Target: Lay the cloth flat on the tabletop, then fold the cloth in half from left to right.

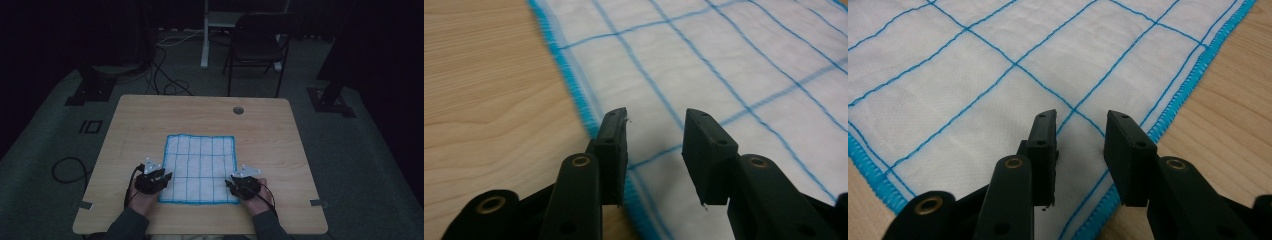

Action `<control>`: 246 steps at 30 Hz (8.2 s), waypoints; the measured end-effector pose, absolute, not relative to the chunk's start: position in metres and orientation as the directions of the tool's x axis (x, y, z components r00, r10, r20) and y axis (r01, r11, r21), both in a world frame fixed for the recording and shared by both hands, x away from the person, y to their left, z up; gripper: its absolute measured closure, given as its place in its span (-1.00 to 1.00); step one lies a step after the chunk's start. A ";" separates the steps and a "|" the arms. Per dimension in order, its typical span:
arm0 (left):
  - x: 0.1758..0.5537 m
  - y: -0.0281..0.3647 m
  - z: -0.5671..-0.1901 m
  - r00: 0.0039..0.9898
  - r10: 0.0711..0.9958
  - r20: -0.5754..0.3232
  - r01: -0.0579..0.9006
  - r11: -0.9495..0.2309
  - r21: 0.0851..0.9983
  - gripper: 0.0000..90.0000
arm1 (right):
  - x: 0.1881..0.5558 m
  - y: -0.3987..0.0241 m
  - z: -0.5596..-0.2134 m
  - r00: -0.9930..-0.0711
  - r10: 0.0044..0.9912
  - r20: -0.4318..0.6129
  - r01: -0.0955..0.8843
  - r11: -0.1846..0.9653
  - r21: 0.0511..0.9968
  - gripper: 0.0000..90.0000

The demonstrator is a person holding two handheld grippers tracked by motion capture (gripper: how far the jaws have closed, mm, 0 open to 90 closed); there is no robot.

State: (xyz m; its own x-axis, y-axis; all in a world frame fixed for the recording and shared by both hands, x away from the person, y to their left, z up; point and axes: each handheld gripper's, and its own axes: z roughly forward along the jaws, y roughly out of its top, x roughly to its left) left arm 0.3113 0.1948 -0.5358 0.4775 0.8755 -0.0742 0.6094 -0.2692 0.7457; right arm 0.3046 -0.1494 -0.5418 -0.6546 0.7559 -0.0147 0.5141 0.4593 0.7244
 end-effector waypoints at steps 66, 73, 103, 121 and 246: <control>0.329 0.189 -0.542 0.429 0.890 -0.151 0.663 -0.197 0.722 0.93 | 0.301 -0.155 -0.541 -0.648 0.762 0.002 0.503 0.426 0.752 0.38; 0.329 0.189 -0.540 0.432 0.888 -0.159 0.657 -0.189 0.730 0.93 | 0.305 -0.163 -0.540 -0.622 0.783 0.002 0.510 0.402 0.761 0.38; 0.325 0.166 -0.499 0.515 0.846 -0.139 0.555 -0.205 0.807 0.93 | 0.309 -0.165 -0.543 -0.594 0.804 -0.021 0.530 0.411 0.742 0.48; 0.326 0.136 -0.476 0.589 0.799 -0.121 0.498 -0.241 0.833 0.93 | 0.310 -0.166 -0.544 -0.592 0.806 -0.009 0.538 0.404 0.740 0.48; 0.332 0.088 -0.497 0.752 0.607 -0.257 0.552 -0.366 0.750 0.94 | 0.310 -0.191 -0.534 -0.492 0.870 0.018 0.535 0.287 0.795 0.48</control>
State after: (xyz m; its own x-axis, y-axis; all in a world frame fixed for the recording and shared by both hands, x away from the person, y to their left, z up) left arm 0.3319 0.0878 -0.4970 0.7519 0.6071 -0.2570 0.5516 -0.3658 0.7497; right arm 0.3104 -0.1907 -0.5344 -0.4921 0.8704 0.0176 0.5352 0.2866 0.7946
